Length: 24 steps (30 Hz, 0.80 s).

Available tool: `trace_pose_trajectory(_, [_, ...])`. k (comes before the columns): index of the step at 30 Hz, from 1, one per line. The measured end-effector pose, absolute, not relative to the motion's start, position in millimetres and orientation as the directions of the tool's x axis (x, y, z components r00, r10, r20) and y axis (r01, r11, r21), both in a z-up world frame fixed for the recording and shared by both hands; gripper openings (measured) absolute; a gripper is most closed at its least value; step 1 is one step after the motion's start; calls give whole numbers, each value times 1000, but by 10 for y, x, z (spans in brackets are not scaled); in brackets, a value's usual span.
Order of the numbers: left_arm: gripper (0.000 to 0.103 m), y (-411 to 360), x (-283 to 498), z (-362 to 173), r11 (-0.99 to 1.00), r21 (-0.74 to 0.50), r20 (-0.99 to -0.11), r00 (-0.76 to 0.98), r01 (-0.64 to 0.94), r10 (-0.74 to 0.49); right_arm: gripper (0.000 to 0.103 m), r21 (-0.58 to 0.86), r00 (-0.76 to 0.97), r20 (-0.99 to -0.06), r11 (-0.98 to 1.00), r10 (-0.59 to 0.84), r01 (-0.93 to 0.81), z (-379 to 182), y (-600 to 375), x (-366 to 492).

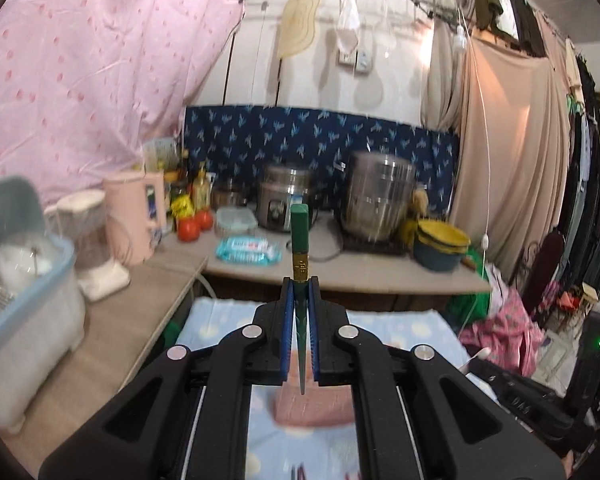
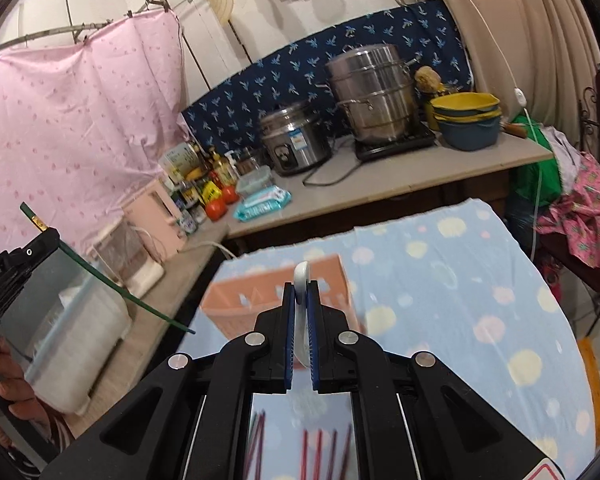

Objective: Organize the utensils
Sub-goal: 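Lift and carry the green chopstick and white spoon over the pink holder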

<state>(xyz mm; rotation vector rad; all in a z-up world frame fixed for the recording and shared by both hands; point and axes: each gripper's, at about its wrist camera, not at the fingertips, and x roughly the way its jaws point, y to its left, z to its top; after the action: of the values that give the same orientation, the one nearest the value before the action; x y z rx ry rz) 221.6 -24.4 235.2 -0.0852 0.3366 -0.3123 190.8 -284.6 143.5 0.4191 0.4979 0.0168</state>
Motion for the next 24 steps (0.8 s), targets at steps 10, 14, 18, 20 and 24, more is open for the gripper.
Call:
trace_pose_trajectory(10, [7, -445, 2845, 2055, 951, -153, -367, 878, 270, -308, 6, 434, 861, -490, 895, 140, 101, 1182, -2954, 2723])
trace_pose_trajectory(14, [7, -455, 2985, 1786, 955, -150, -420, 858, 256, -296, 6, 432, 834, -533, 893, 143, 123, 965, -2979, 2867])
trace_pose_trajectory(18, [7, -427, 3064, 1625, 956, -163, -450, 844, 243, -291, 8, 420, 821, -554, 898, 138, 133, 827, -2957, 2923])
trace_pose_trajectory(20, [7, -431, 3076, 1590, 957, -164, -456, 842, 240, -289, 8, 407, 818, -560, 903, 128, 137, 797, -2941, 2928])
trace_pose_trajectory(24, [7, -448, 3081, 1562, 956, -171, -462, 838, 237, -290, 10, 391, 825, -554, 910, 113, 138, 808, -2923, 2910])
